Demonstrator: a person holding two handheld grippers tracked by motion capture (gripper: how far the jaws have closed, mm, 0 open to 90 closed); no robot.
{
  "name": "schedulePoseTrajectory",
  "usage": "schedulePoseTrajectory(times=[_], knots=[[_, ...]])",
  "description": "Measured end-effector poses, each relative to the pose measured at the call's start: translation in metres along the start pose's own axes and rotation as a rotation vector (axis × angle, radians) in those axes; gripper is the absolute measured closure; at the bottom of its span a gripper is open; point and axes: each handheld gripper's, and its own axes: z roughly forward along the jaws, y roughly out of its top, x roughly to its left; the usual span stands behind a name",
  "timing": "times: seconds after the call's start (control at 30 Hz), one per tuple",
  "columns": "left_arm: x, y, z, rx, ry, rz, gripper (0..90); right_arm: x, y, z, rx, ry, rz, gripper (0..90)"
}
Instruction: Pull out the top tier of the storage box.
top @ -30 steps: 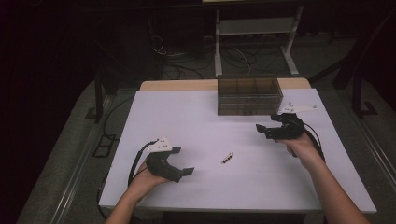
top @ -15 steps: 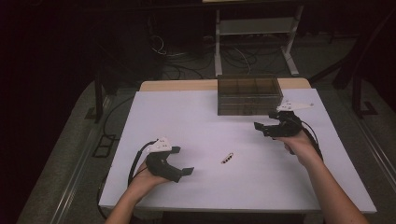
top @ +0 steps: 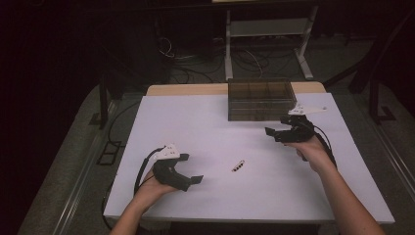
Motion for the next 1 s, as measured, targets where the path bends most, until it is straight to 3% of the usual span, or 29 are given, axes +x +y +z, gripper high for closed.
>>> schedulePoseTrajectory(times=[0.23,0.67,1.0], knots=[[-0.0023,0.0001,-0.0007,0.001,0.0,0.011,0.0,0.0006,0.0,-0.0018,-0.003,-0.013,-0.012,19.3],[0.0,0.0008,-0.0029,-0.022,0.011,-0.007,0.0,-0.0036,-0.0015,-0.0046,0.015,-0.033,-0.019,19.3],[0.0001,0.0005,-0.0031,-0.029,0.013,-0.012,0.0,-0.0034,0.0041,0.0033,0.016,-0.036,-0.033,19.3]])
